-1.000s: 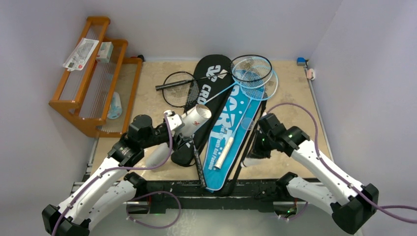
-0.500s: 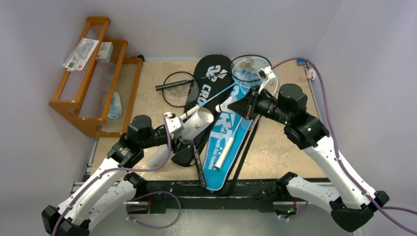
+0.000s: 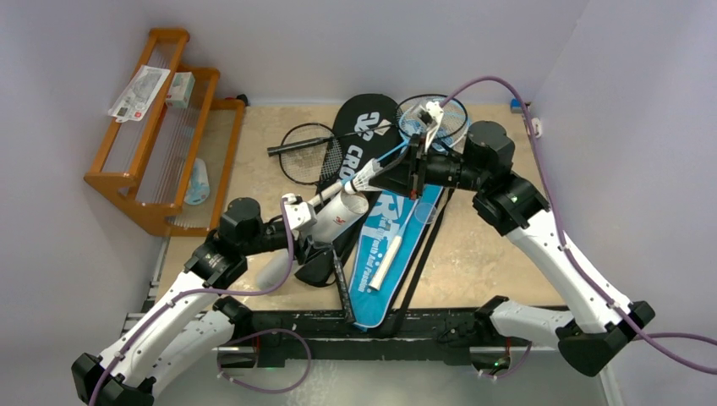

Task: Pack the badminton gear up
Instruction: Place the shuttlecock at the shuttle tube.

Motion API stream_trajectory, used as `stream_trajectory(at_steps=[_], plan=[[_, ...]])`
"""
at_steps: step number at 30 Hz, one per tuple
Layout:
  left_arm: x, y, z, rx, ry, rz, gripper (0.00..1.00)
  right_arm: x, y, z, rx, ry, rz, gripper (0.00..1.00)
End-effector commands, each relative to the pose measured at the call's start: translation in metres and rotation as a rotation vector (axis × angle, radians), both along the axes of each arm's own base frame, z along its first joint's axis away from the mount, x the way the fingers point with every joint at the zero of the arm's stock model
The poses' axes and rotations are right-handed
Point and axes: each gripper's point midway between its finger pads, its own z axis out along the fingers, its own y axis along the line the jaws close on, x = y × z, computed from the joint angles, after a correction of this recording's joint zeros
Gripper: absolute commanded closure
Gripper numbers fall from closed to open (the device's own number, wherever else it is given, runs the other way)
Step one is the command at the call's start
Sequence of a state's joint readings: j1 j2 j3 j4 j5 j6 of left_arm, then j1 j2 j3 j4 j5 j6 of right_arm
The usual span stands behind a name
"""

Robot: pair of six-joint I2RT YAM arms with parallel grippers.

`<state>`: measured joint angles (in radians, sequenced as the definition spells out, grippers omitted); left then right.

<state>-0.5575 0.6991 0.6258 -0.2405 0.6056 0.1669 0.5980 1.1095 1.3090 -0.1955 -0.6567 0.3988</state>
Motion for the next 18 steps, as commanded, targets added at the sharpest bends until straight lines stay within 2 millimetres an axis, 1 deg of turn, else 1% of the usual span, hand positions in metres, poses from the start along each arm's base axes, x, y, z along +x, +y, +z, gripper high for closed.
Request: stream_trajectory(at_steps=[1,6,8,10,11,12,13,14,15,17,18], plan=[[0.003,-0.006,0.017,-0.048,-0.056,-0.022,0.56,-0.019,0.009,0.007,0.027,-0.047,0.135,1.00],[0.004,-0.007,0.017,-0.045,-0.050,-0.023,0.55,-0.026,0.018,-0.007,0.004,-0.008,0.197,1.00],[0.004,-0.007,0.016,-0.044,-0.048,-0.023,0.55,-0.029,0.021,-0.011,-0.003,0.004,0.221,0.96],[0.004,-0.007,0.016,-0.044,-0.049,-0.023,0.55,-0.033,0.024,-0.015,-0.009,0.016,0.249,0.94],[0.003,-0.007,0.016,-0.044,-0.050,-0.024,0.55,-0.034,0.024,-0.017,-0.011,0.022,0.259,0.91],[0.004,-0.007,0.017,-0.045,-0.050,-0.024,0.55,-0.036,0.025,-0.018,-0.013,0.028,0.273,0.92],[0.003,-0.007,0.016,-0.045,-0.050,-0.025,0.55,-0.039,0.025,-0.020,-0.011,0.030,0.291,0.97],[0.003,-0.007,0.016,-0.045,-0.050,-0.027,0.55,-0.041,0.025,-0.020,-0.011,0.034,0.302,0.98],[0.003,-0.007,0.016,-0.045,-0.049,-0.026,0.55,-0.040,0.025,-0.022,-0.016,0.041,0.302,0.94],[0.002,-0.007,0.016,-0.045,-0.049,-0.030,0.55,-0.039,0.025,-0.024,-0.021,0.047,0.293,0.69],[0.002,-0.008,0.017,-0.047,-0.050,-0.031,0.55,-0.040,0.025,-0.026,-0.022,0.051,0.298,0.60]])
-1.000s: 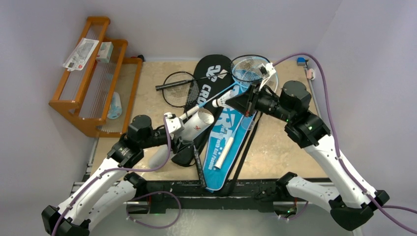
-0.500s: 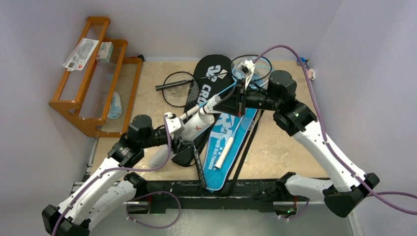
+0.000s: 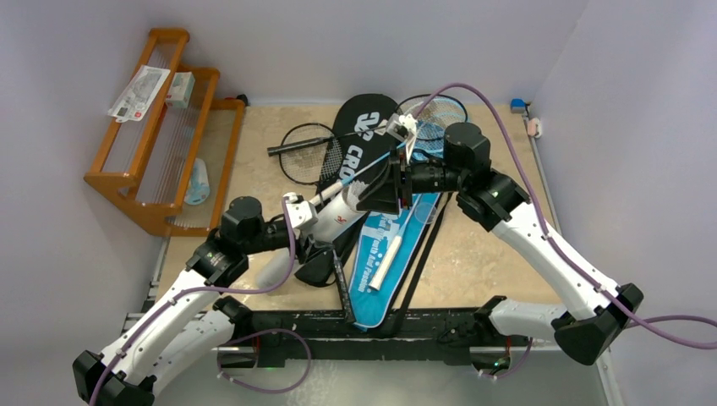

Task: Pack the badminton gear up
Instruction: Place the shuttlecock at the shuttle tube.

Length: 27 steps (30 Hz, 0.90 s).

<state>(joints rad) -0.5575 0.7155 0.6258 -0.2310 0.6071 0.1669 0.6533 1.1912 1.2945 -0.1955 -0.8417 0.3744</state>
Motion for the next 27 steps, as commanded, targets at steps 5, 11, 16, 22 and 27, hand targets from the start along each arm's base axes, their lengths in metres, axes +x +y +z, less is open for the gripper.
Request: stream_trajectory(at_steps=[5,11,16,22,27], plan=[[-0.001,-0.006,0.020,-0.052,-0.059,-0.034,0.55,-0.008,0.002,-0.010,-0.013,0.022,0.064,0.49],[-0.001,-0.006,0.019,-0.054,-0.058,-0.035,0.55,-0.007,0.006,-0.019,-0.025,0.040,0.090,0.28],[-0.001,-0.006,0.019,-0.053,-0.057,-0.037,0.56,-0.013,0.016,-0.026,-0.032,0.071,0.155,0.22],[0.000,-0.006,0.017,-0.047,-0.052,-0.030,0.55,-0.022,0.033,-0.038,-0.067,0.098,0.219,0.19],[0.001,-0.007,0.016,-0.045,-0.046,-0.031,0.56,-0.025,0.038,-0.044,-0.078,0.109,0.231,0.18]])
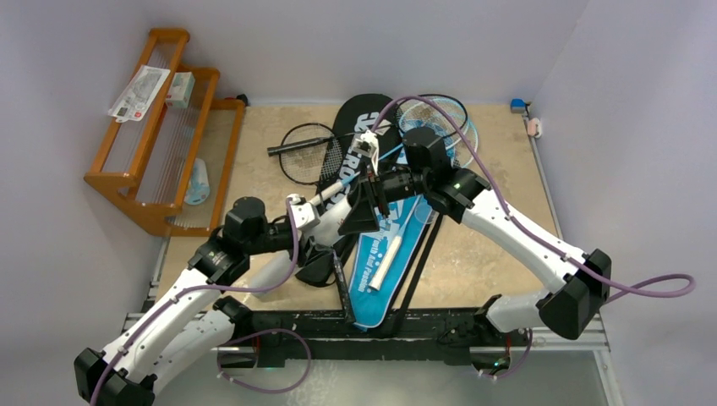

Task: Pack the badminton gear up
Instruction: Place the shuttlecock at the shuttle tube.

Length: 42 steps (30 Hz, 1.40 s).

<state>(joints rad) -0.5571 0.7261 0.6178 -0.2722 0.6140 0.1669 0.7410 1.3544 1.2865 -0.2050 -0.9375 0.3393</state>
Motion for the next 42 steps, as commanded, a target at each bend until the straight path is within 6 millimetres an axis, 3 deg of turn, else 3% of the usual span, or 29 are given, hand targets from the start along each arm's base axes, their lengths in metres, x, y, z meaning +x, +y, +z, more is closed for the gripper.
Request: stream_trajectory(at_steps=[1,11,17,19,27,33,37,42], plan=[[0.005,-0.009,0.030,-0.076,-0.097,-0.027,0.55,-0.008,0.003,0.008,0.015,-0.009,0.047,0.18],[0.005,-0.009,0.029,-0.074,-0.096,-0.027,0.56,-0.013,0.020,-0.007,-0.001,0.042,0.076,0.19],[0.006,-0.008,0.029,-0.073,-0.095,-0.023,0.55,-0.011,0.009,0.002,-0.026,0.004,-0.001,0.18],[0.005,-0.008,0.029,-0.074,-0.097,-0.022,0.55,0.000,0.002,0.006,-0.049,-0.049,-0.104,0.17],[0.008,-0.006,0.029,-0.069,-0.100,-0.005,0.55,0.049,-0.047,0.013,-0.133,-0.198,-0.527,0.10],[0.009,-0.005,0.028,-0.063,-0.100,0.009,0.55,0.087,-0.097,-0.001,-0.223,-0.206,-0.829,0.11],[0.013,-0.002,0.028,-0.057,-0.104,0.032,0.55,0.111,-0.133,-0.029,-0.300,-0.138,-0.992,0.18],[0.013,-0.001,0.029,-0.056,-0.109,0.038,0.55,0.130,-0.159,-0.083,-0.516,-0.068,-1.121,0.19]])
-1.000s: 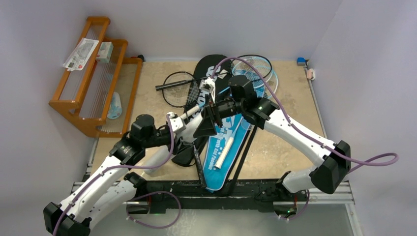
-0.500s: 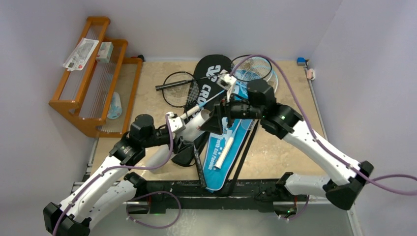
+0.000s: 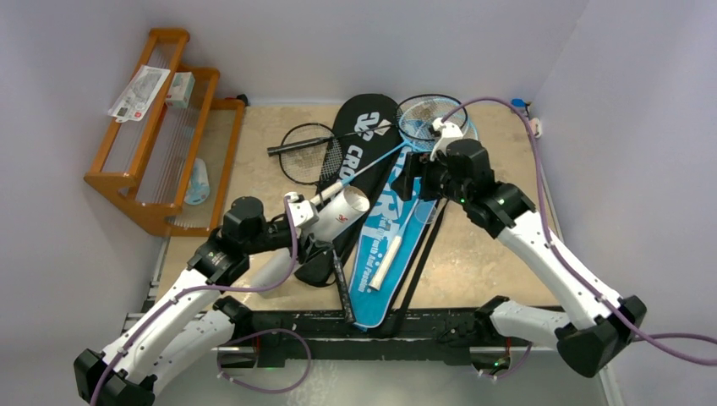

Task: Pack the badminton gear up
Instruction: Place the shuttlecock at the shuttle tube, then close the lid on the shuttle tube.

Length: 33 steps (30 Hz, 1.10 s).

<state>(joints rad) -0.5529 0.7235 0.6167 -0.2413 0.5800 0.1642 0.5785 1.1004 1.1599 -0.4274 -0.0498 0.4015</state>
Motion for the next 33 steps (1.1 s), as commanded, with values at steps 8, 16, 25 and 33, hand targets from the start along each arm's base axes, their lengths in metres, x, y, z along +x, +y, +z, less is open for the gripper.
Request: stream_trajectory(at_steps=[8,16,25,33], plan=[[0.006,-0.002,0.023,-0.044,-0.080,0.011,0.55,0.030,-0.039,-0.100,-0.285,0.200,-0.264,0.47],[0.005,-0.002,0.026,-0.049,-0.088,0.011,0.55,0.043,-0.053,-0.151,-0.383,0.297,-0.340,0.67],[0.005,-0.002,0.026,-0.050,-0.086,0.010,0.55,0.049,-0.055,-0.194,-0.413,0.382,-0.347,0.67],[0.005,-0.002,0.026,-0.050,-0.086,0.011,0.55,0.049,-0.055,-0.215,-0.438,0.421,-0.325,0.71]])
